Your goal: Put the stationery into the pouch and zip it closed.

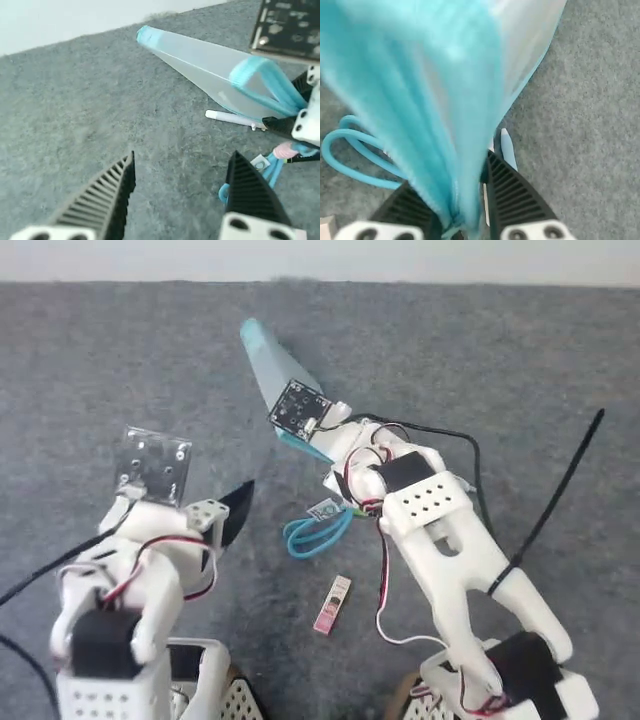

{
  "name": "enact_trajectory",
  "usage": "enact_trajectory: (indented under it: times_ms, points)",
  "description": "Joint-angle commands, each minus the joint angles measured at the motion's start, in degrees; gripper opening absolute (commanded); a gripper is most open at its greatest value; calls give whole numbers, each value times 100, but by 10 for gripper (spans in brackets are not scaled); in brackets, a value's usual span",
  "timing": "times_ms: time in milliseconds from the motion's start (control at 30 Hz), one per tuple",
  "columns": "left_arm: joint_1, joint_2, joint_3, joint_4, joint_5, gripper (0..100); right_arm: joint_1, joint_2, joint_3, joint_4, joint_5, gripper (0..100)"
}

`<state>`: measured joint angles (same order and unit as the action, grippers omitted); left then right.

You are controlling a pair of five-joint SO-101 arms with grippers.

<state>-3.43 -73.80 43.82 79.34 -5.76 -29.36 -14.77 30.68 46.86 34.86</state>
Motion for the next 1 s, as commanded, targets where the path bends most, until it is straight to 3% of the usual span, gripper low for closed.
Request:
enact_trajectory:
  times_ms: [0,500,833,967]
  points:
    - [-35,-18,-576,316,-97,282,13,-277,79,40,281,7]
    - [0,-9,848,-1204,176,282,-1068,-585,211,356,378,8]
    - [26,-18,866,-1213,193,282,-1112,-523,211,330,396,8]
    - [299,-308,664,-844,193,282,-1103,-523,211,321,404,8]
